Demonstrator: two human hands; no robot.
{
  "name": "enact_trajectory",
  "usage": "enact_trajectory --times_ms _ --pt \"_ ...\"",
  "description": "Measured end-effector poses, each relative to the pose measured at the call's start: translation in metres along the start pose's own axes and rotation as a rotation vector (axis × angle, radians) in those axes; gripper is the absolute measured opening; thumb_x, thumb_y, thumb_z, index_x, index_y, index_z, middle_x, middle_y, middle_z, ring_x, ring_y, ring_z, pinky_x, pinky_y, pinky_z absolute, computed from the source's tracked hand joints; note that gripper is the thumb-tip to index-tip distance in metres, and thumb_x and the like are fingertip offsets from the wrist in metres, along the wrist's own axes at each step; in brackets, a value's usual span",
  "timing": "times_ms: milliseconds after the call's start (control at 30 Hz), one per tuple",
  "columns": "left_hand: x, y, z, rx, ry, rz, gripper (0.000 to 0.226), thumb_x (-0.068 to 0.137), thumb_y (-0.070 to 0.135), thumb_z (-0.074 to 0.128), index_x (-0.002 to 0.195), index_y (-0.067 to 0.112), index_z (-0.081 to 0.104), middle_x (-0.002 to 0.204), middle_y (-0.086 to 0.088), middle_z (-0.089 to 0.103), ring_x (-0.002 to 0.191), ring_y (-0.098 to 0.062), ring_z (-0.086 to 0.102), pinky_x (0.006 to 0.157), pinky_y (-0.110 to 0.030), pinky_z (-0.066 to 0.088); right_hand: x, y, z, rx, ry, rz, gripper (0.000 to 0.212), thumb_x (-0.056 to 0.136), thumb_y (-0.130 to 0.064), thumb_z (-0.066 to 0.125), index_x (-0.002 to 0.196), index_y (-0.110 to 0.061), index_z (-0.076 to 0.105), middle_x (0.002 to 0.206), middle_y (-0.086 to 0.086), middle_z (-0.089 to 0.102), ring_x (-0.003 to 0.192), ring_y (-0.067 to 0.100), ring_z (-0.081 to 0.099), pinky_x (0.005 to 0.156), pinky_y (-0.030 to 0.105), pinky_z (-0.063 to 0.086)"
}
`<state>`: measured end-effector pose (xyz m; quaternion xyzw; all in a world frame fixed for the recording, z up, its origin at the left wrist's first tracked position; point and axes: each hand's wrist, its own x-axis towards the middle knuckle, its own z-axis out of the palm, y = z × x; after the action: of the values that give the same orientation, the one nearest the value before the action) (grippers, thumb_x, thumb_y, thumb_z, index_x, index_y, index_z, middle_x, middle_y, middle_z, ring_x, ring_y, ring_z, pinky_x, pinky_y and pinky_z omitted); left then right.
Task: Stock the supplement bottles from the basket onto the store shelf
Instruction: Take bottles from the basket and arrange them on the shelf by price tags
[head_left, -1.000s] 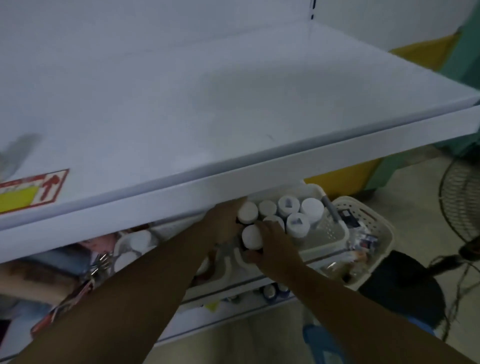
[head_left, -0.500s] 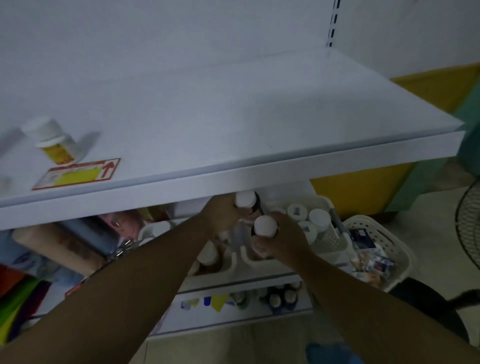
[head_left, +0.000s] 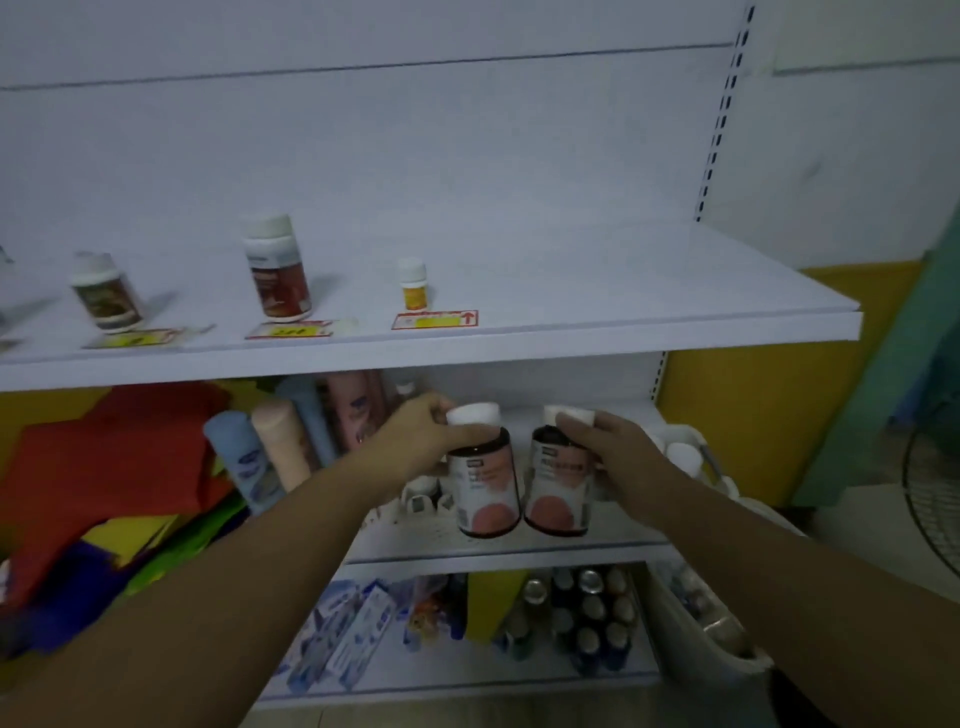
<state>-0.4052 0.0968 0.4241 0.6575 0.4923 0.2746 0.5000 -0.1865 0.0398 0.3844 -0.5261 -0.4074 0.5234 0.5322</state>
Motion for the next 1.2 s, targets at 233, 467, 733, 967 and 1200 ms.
enact_trajectory --times_ms 233,467,733,967,1200 --pt "-0.099 0.029 -0.07 -0.11 0.141 0.088 0.038 0.073 0.034 0.077 0.098 0.011 0.061 0.084 -0.003 0.071 0.067 -0.01 0.07 0.053 -0.023 0.053 -0.047 -0.059 0.101 -0.052 -0.196 -0.148 0.052 0.064 -0.038 0.074 0.107 -0.013 0.062 0.099 0.01 0.073 0.089 0.025 0.071 0.068 0.034 0.056" --pt "-0.18 0.042 -0.173 -0.102 0.348 0.131 0.037 0.074 0.037 0.075 0.102 0.016 0.065 0.092 -0.002 0.074 0.074 -0.007 0.071 0.057 -0.022 0.055 -0.061 -0.101 0.22 -0.167 -0.318 -0.308 0.055 0.056 -0.053 0.071 0.099 -0.019 0.062 0.089 0.0 0.073 0.077 0.012 0.072 0.061 0.027 0.053" --pt "-0.203 0.03 -0.285 -0.014 0.499 0.14 0.041 0.072 0.039 0.076 0.103 0.014 0.067 0.099 -0.005 0.074 0.092 -0.019 0.071 0.086 -0.041 0.056 -0.042 -0.124 0.347 -0.29 -0.448 -0.466 0.035 0.084 -0.048 0.058 0.107 -0.021 0.06 0.096 -0.001 0.072 0.087 0.013 0.07 0.076 0.034 0.056" --pt "-0.189 0.037 -0.389 0.109 0.616 0.147 0.043 0.077 0.045 0.07 0.105 0.014 0.064 0.1 -0.007 0.072 0.092 -0.02 0.07 0.083 -0.04 0.058 0.001 -0.165 0.45 -0.34 -0.489 -0.62 0.049 0.075 -0.072 0.039 0.094 -0.03 0.057 0.086 -0.005 0.069 0.078 0.009 0.066 0.061 0.024 0.05" --pt "-0.179 0.041 -0.488 0.13 0.759 0.216 0.03 0.081 0.04 0.067 0.096 0.014 0.069 0.095 -0.009 0.073 0.091 -0.023 0.07 0.076 -0.036 0.059 0.05 -0.2 0.537 -0.247 -0.56 -0.692 0.035 0.077 -0.058 0.058 0.092 -0.027 0.063 0.088 -0.008 0.071 0.074 0.004 0.069 0.059 0.018 0.05"
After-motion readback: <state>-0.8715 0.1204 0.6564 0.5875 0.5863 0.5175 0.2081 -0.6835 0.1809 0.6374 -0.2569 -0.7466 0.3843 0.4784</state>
